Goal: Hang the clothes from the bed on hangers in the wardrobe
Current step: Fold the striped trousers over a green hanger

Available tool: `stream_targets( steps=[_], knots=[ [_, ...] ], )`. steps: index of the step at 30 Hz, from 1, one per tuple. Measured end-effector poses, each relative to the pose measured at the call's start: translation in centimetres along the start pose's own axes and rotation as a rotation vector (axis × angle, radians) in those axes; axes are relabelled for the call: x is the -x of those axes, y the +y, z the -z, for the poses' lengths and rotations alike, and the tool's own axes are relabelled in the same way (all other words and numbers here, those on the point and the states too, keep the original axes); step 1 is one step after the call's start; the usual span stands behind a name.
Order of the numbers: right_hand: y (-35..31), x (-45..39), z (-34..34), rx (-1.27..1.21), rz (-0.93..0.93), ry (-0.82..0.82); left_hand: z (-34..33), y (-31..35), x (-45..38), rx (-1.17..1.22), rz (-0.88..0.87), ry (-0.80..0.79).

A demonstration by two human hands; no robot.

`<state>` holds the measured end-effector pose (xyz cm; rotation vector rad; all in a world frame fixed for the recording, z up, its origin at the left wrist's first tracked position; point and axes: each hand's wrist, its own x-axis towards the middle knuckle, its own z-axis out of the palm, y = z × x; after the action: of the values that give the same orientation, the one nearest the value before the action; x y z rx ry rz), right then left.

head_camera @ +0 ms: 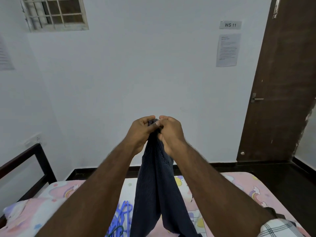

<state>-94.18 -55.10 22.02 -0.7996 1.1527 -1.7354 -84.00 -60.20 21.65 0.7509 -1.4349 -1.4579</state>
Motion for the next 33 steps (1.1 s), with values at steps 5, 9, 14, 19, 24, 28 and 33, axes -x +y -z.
stream_targets(
  steps=[5, 9, 14, 19, 24, 28, 33],
  knots=[
    [-2.0, 1.0, 1.3, -0.166, -0.052, -0.170, 1.0, 0.7, -0.2, -0.037, -0.054, 0.028],
    [-3.6, -0.7, 4.8, 0.214, 0.150, -0.003, 2.1, 2.4, -0.2, -0.021, -0.038, -0.020],
    [-4.1, -2.9, 9.3, 0.772, 0.137, -0.228, 2.9, 4.5, 0.1, 0.007, -0.026, -0.096],
    [-3.4, -2.7, 9.5, 0.620, -0.087, -0.431, 3.3, 5.1, 0.1, 0.041, -0.037, -0.087],
    [-2.0, -1.9, 7.4, 0.725, 0.069, -0.423, 3.3, 5.0, 0.2, 0.062, -0.064, -0.034],
    [-2.3, -2.5, 7.6, 0.803, 0.241, -0.247, 4.1, 5.2, 0.5, 0.026, -0.063, -0.033],
    [-4.0, -2.7, 8.3, 0.809, 0.276, -0.270, 5.8, 4.8, 0.8, -0.212, -0.038, -0.034]
  ],
)
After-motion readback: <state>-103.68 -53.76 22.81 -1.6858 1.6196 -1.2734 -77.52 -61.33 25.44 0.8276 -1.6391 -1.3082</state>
